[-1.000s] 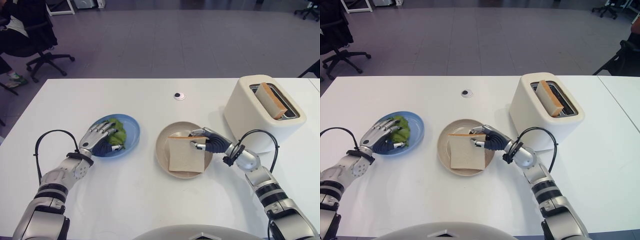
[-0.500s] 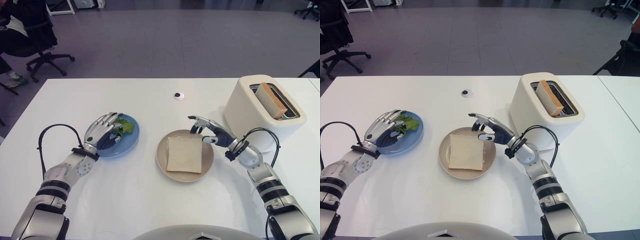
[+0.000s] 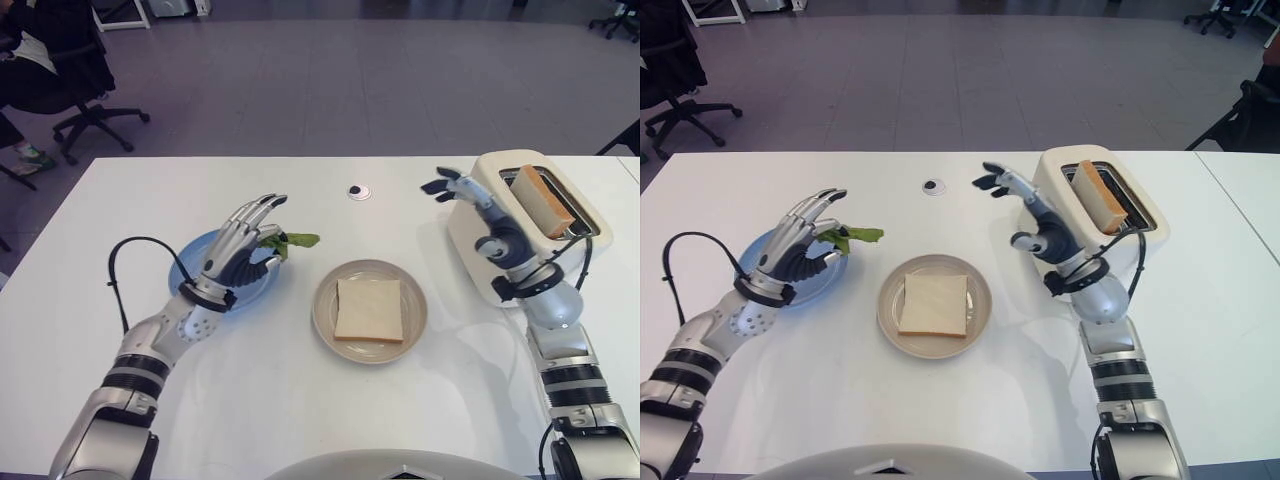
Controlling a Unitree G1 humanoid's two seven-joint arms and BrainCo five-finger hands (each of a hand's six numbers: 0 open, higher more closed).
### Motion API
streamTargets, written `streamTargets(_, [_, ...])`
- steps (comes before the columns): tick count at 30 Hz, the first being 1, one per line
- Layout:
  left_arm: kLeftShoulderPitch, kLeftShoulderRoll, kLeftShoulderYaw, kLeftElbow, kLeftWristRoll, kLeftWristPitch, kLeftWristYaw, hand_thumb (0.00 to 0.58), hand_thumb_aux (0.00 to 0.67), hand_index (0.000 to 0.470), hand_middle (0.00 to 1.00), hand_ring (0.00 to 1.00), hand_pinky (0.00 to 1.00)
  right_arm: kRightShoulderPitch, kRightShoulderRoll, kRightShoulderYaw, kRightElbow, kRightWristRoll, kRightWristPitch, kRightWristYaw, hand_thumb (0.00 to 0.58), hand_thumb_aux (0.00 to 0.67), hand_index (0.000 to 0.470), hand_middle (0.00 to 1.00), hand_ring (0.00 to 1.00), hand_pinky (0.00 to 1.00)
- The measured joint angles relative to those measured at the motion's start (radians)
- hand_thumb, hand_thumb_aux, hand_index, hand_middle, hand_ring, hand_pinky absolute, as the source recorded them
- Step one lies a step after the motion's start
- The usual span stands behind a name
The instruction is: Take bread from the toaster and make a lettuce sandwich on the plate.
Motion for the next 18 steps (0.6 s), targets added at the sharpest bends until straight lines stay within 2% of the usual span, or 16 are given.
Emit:
streamTargets(9, [-0.051, -0.172, -0.082, -0.023, 0.005, -0.074, -0.068, 0.58, 0.67, 0.47, 0.0, 0.0, 0.0, 0.034, -0.037, -0.108, -0.08, 0.081, 0.035, 0.022, 0.0, 0.0, 0.0, 0.21, 0.21, 0.21])
streamTargets(12, [-0.051, -0.198, -0.133, -0.015, 0.031, -0.08, -0.11, 0.54, 0.494, 0.347, 0.0, 0.0, 0.0, 0.039, -0.047, -0.141, -0.083, 0.085, 0.038, 0.025, 0.0, 0.0, 0.0, 0.2, 0.2, 0.2])
streamTargets(14, [-0.03, -0.219, -0.21, 0.006, 0.079, -0.088, -0.166, 0.466, 0.373, 0.262, 0.0, 0.0, 0.0, 0.045, -0.079, -0.187, -0.081, 0.087, 0.04, 0.029, 0.0, 0.0, 0.0, 0.2, 0.2, 0.2])
streamTargets(15, [-0.021, -0.22, -0.237, 0.012, 0.096, -0.092, -0.193, 0.456, 0.36, 0.253, 0.0, 0.0, 0.0, 0.05, -0.095, -0.209, -0.075, 0.086, 0.04, 0.03, 0.0, 0.0, 0.0, 0.19, 0.19, 0.19])
streamTargets(17, [-0.005, -0.211, -0.259, 0.018, 0.101, -0.1, -0.24, 0.366, 0.263, 0.184, 0.0, 0.0, 0.0, 0.064, -0.123, -0.245, -0.057, 0.085, 0.041, 0.033, 0.0, 0.0, 0.0, 0.16, 0.16, 0.16])
streamTargets(18, [0.003, -0.206, -0.261, 0.018, 0.099, -0.106, -0.256, 0.136, 0.084, 0.059, 0.0, 0.0, 0.0, 0.073, -0.131, -0.255, -0.051, 0.084, 0.041, 0.035, 0.0, 0.0, 0.0, 0.15, 0.15, 0.15])
